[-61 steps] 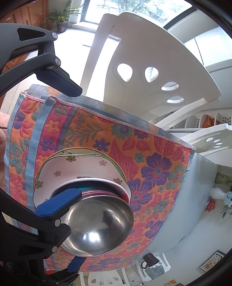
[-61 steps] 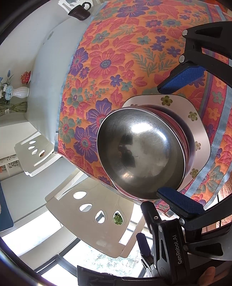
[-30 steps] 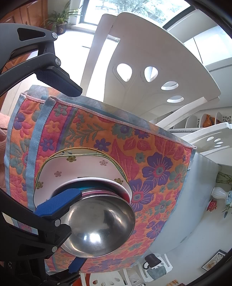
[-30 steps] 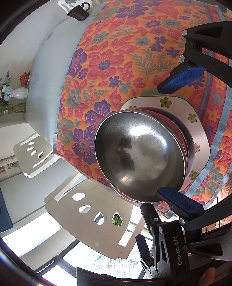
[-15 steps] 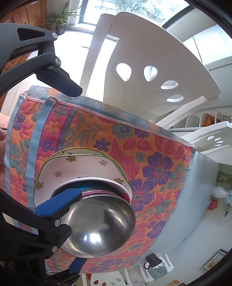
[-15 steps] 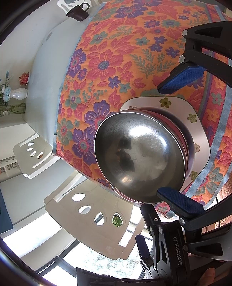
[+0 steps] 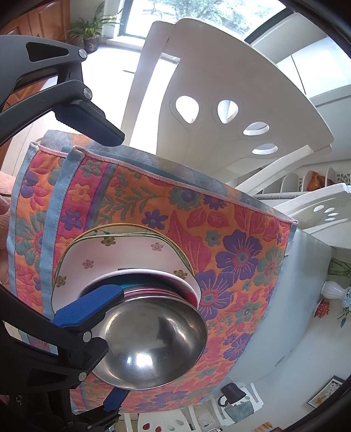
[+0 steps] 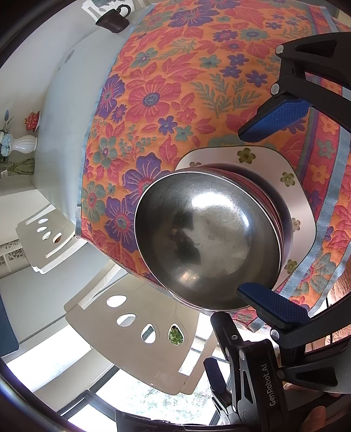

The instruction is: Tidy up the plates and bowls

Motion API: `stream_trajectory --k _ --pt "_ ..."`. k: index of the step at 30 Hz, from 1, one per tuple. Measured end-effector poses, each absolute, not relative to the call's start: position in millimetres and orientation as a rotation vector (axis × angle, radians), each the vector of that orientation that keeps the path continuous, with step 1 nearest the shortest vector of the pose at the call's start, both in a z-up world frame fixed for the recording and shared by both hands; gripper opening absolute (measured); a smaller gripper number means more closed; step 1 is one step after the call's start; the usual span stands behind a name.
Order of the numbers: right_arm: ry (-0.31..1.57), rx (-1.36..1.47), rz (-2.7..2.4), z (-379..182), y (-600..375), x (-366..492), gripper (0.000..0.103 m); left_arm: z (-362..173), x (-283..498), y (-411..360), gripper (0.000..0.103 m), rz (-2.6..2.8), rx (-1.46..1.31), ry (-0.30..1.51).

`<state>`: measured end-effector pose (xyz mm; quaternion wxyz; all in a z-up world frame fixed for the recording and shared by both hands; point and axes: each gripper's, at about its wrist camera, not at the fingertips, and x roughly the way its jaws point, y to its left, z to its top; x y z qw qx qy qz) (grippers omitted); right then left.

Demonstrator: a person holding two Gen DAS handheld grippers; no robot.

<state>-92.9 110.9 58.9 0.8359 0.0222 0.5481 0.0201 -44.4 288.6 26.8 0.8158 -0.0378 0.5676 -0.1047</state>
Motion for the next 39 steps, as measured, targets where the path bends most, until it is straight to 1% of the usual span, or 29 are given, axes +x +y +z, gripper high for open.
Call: stream_trajectory --k 39 --pt "1.174 0.051 0.049 58.3 106.9 -91.1 0.103 32.2 -40.2 286.6 0.102 -0.225 -0.048 1.2"
